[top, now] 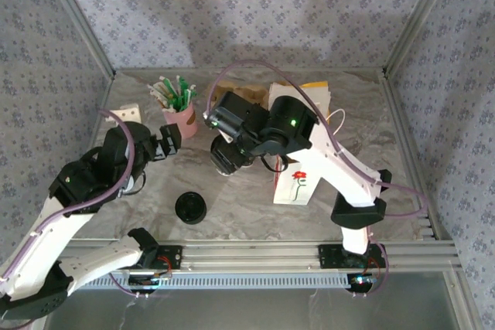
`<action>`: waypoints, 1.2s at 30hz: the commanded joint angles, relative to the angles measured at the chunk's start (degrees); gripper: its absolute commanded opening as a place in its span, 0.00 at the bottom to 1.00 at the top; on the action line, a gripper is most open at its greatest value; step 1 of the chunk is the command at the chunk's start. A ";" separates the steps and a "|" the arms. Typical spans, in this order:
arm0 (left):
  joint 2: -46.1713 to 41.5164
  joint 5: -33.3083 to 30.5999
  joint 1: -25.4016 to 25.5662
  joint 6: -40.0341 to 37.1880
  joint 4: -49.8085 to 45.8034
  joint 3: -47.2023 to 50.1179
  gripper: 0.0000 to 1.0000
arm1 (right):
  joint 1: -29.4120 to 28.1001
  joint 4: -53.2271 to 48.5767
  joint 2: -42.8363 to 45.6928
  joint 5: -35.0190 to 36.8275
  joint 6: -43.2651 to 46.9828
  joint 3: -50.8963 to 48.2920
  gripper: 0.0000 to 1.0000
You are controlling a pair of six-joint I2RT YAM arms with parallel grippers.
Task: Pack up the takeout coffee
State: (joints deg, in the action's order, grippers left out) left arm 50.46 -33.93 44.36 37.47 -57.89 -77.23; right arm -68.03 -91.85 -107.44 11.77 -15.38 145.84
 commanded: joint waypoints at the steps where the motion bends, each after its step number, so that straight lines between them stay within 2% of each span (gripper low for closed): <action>1: 0.93 0.86 -0.15 -1.17 2.16 -2.04 1.00 | -0.74 -4.80 2.88 0.21 0.19 1.41 0.69; 12: 3.22 2.53 -0.21 -0.76 3.04 -2.92 1.00 | -1.67 -10.65 8.96 0.20 -2.05 -0.04 0.69; 23: 4.73 3.48 -0.15 -0.41 2.78 -3.93 1.00 | -1.41 -10.79 18.54 -1.75 -4.53 -8.46 0.69; 31: 6.29 4.40 -0.21 -0.38 3.13 -4.61 1.00 | 1.50 -10.89 25.31 -2.01 -5.63 -13.45 0.69; 36: 7.17 5.01 -0.20 -0.30 3.55 -4.94 1.00 | 5.76 -10.97 28.62 -2.47 -5.15 -15.12 0.68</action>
State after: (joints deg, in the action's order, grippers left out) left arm 57.23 -29.65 44.34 37.08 -55.48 -80.23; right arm -64.18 -91.85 -80.68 9.65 -19.97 131.52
